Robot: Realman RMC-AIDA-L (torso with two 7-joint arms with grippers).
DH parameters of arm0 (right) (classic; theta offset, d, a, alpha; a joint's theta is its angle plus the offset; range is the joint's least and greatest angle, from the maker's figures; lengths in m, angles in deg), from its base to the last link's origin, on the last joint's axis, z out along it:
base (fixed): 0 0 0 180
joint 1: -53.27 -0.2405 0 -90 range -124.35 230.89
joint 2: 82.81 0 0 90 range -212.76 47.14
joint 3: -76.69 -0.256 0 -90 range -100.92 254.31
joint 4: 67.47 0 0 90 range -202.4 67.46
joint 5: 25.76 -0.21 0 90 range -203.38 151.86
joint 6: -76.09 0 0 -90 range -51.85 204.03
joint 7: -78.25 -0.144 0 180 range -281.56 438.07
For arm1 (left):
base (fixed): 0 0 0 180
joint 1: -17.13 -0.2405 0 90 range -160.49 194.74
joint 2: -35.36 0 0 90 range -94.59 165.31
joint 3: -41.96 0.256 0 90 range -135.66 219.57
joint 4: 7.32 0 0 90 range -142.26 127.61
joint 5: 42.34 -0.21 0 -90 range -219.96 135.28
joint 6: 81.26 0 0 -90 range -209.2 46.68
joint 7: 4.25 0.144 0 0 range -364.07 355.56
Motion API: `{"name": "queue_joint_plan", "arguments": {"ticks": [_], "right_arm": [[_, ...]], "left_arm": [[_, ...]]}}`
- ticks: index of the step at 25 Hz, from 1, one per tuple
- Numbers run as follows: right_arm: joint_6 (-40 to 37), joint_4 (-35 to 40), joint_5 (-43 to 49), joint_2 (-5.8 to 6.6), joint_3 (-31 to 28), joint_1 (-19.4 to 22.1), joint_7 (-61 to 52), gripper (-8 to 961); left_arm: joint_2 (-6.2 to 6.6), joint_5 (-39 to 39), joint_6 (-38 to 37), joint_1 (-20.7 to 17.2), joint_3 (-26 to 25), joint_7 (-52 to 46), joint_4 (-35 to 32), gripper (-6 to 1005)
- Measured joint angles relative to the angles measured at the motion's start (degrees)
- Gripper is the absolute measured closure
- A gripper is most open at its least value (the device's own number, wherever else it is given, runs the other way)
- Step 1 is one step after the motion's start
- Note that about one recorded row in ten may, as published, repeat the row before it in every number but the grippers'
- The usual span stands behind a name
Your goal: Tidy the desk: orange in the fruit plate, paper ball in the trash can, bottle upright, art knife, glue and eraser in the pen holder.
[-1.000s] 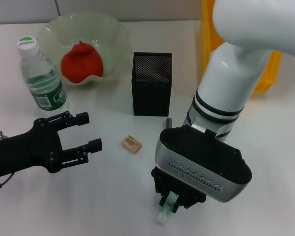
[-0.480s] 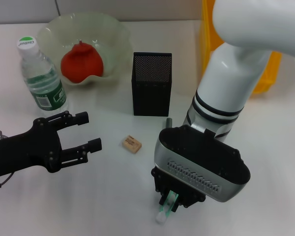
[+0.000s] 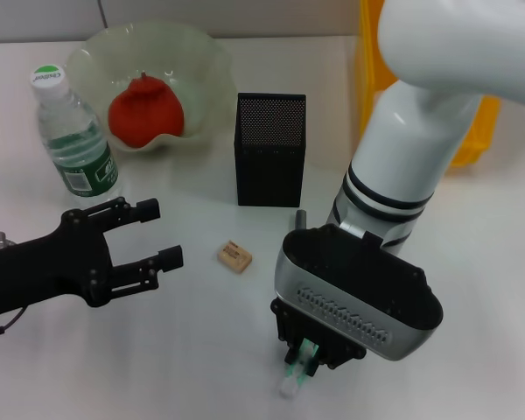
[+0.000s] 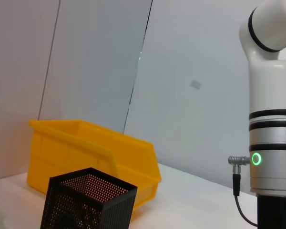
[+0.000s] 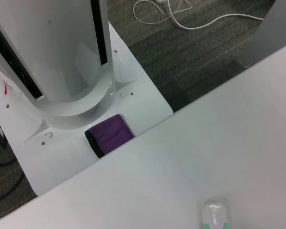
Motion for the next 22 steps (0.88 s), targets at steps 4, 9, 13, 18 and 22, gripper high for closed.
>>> {"name": "queue_joint_plan", "arguments": {"ticks": [4, 9, 13, 18, 22], "right_arm": [[0.0, 0.0, 0.0, 0.0, 0.1, 0.1, 0.0, 751], [0.0, 0.0, 0.0, 0.0, 0.1, 0.2, -0.4, 749], [0.0, 0.1, 0.0, 0.0, 0.0, 0.2, -1.2, 744], [-0.2, 0.4, 0.1, 0.0, 0.1, 0.2, -1.6, 737], [-0.5, 0.5, 0.1, 0.0, 0.1, 0.2, -1.7, 705]], "left_arm": [[-0.02, 0.0, 0.0, 0.2, 0.0, 0.0, 0.0, 228], [-0.02, 0.0, 0.0, 0.2, 0.0, 0.1, 0.0, 228], [-0.03, 0.1, 0.0, 0.3, 0.0, 0.1, 0.0, 228], [-0.02, 0.3, 0.0, 0.2, 0.0, 0.1, 0.0, 228], [-0.02, 0.4, -0.1, 0.1, 0.0, 0.1, 0.0, 228]]}}
